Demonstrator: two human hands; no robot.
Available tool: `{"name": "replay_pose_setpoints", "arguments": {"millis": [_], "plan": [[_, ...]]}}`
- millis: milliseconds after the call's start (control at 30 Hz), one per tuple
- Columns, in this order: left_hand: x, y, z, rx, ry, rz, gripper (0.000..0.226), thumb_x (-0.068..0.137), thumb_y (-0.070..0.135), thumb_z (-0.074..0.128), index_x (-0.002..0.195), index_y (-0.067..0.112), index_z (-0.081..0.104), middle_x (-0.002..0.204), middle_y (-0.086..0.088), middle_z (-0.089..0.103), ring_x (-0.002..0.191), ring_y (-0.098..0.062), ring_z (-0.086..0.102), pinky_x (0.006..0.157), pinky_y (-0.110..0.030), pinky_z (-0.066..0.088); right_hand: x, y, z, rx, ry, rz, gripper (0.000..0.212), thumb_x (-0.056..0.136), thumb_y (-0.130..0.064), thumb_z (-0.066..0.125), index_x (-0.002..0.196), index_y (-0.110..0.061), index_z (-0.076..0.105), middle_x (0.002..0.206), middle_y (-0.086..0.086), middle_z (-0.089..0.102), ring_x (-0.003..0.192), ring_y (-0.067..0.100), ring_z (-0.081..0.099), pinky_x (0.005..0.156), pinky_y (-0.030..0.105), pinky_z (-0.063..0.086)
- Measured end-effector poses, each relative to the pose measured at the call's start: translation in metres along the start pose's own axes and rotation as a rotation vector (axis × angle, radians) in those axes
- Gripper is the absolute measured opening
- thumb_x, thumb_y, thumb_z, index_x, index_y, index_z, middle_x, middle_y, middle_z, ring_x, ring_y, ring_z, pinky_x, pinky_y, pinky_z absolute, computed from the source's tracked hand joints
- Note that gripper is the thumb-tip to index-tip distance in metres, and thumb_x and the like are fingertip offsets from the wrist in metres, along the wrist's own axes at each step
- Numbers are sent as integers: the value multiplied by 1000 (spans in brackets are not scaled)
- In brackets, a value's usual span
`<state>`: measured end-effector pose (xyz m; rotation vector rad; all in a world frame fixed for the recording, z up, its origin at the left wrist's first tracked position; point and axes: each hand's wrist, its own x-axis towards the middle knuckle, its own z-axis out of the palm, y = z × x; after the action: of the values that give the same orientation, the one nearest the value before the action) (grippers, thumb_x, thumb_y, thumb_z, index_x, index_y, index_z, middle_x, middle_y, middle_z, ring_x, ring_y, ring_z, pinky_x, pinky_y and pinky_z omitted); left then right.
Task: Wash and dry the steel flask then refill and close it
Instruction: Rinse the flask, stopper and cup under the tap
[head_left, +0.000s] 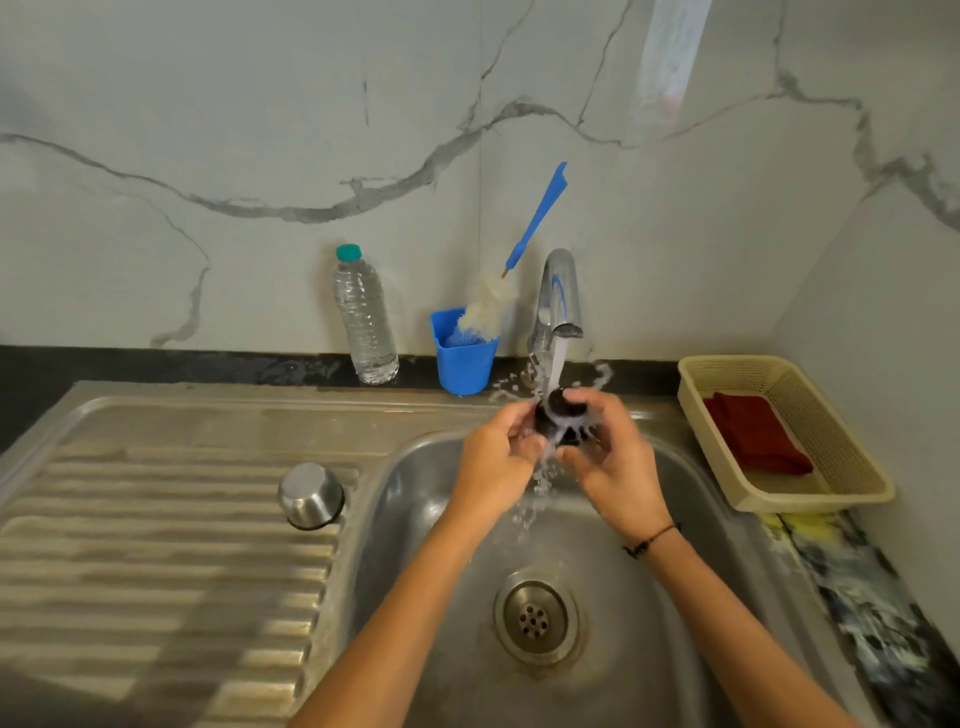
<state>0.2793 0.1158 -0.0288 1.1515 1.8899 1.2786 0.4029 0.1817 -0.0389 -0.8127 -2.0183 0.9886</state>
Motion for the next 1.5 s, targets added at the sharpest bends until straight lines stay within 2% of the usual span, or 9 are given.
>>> {"name": "replay_pose_setpoints", "arguments": {"millis": [200,333,500,733,967,1100,1200,1300,1500], "plan": [[2,-4,-4,58,-63,-97,25,92,10,57,116,17,60,105,0,66,98,-14,61,80,-20,45,0,2,8,-27,19,27,59,74,3,70,114,-31,44,117,-10,54,107,7,56,87,15,48],[1,-5,-5,80,-81,-140,37,93,9,56,130,15,53,119,0,63,108,-12,58,92,-24,46,0,3,8,-4,-4,95,56,75,5,68,111,-29,43,113,-13,51,103,5,55,78,1,43],[-5,-8,-6,71,-108,-129,41,94,9,56,134,14,52,125,-1,61,108,-8,56,83,-11,41,-8,4,3,17,22,141,55,76,5,68,107,-31,41,107,-22,49,97,0,54,73,6,46],[-7,-2,-1,84,-95,-114,35,94,9,56,128,17,56,118,2,62,105,-8,55,89,-19,42,-10,4,2,20,36,121,53,75,3,70,101,-31,37,109,-13,53,101,9,60,81,19,51],[-11,-3,-5,77,-92,-137,36,95,11,55,131,15,54,121,0,62,108,-8,56,92,-19,42,-4,-1,1,-101,6,97,49,75,1,71,103,-23,38,110,-6,53,96,9,59,71,4,46],[-14,0,-5,-64,-62,-190,31,96,17,54,127,17,56,117,3,63,105,-8,58,92,-26,47,-7,-7,0,-61,-6,105,48,75,0,72,102,-21,39,106,-9,56,95,5,60,75,10,49],[-20,4,-9,-410,-81,-324,22,98,10,50,118,12,59,103,-5,70,86,-13,70,74,-25,55,-12,-9,-1,25,-56,130,45,76,-1,71,101,-21,40,104,-9,59,95,6,62,83,26,53],[-28,7,-19,-582,-49,-374,19,96,7,51,112,11,61,100,-5,71,83,-15,71,68,-22,55,-17,-19,-5,84,-154,147,39,81,-9,68,105,-21,40,109,-6,60,95,9,64,83,28,54],[-42,17,-38,-263,78,-144,32,93,4,55,122,18,61,115,2,64,107,-11,59,93,-24,47,-13,-51,-9,80,-256,173,50,86,-24,62,127,-31,35,104,-7,64,90,10,64,72,17,50]]}}
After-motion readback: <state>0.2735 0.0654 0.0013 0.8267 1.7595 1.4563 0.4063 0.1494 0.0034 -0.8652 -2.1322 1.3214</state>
